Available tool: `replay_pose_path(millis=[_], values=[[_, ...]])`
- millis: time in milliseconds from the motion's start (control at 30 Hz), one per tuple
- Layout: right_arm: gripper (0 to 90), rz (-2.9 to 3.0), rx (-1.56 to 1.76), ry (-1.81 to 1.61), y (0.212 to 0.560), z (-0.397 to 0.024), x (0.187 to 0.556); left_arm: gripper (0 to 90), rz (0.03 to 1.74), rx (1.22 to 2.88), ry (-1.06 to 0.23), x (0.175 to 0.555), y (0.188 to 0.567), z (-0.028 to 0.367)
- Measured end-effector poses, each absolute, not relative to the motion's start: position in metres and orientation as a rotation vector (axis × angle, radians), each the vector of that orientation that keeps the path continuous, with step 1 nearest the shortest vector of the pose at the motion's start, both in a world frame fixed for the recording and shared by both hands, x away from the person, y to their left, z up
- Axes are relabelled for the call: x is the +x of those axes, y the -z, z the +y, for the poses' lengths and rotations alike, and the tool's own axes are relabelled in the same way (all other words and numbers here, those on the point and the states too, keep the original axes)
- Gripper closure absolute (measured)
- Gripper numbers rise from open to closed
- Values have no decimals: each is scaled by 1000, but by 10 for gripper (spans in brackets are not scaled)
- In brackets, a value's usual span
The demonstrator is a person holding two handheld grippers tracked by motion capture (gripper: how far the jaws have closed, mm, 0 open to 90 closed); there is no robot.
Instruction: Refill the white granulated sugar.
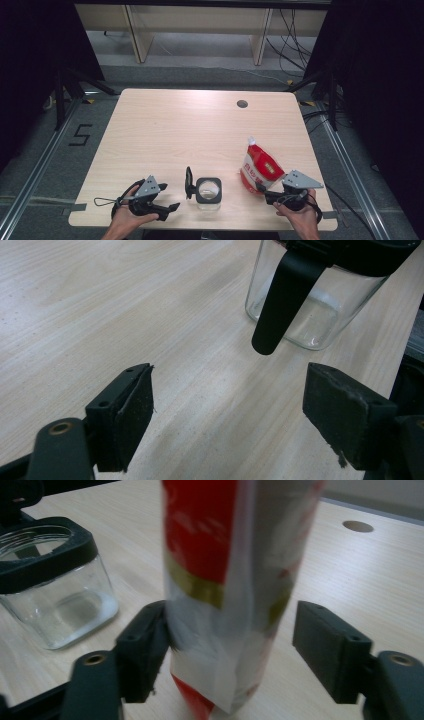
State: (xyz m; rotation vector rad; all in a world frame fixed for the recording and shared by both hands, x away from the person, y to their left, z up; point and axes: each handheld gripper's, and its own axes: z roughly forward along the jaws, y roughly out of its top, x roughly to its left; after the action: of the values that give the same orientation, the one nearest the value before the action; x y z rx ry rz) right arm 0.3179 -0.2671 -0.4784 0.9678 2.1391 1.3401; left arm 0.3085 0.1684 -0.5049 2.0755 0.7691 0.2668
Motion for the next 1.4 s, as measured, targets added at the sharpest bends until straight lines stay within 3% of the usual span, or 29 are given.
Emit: replay_pose_path(millis=[33, 633, 900, 967, 1400], values=[[408, 2160, 964, -1356, 478, -266, 319, 204, 747, 2074, -273, 309, 505, 170], [435, 2344, 650, -1388, 471, -288, 354, 233, 728, 2075, -256, 307, 506, 166], [304, 2267, 816, -1422, 483, -284, 346, 233, 713, 2076, -251, 306, 507, 164], [332, 2269, 835, -1449, 487, -281, 345, 233, 708, 2078, -251, 306, 507, 164], [306, 2225, 822, -1527, 504, -272, 354, 241, 691, 2085, -213, 304, 507, 161]])
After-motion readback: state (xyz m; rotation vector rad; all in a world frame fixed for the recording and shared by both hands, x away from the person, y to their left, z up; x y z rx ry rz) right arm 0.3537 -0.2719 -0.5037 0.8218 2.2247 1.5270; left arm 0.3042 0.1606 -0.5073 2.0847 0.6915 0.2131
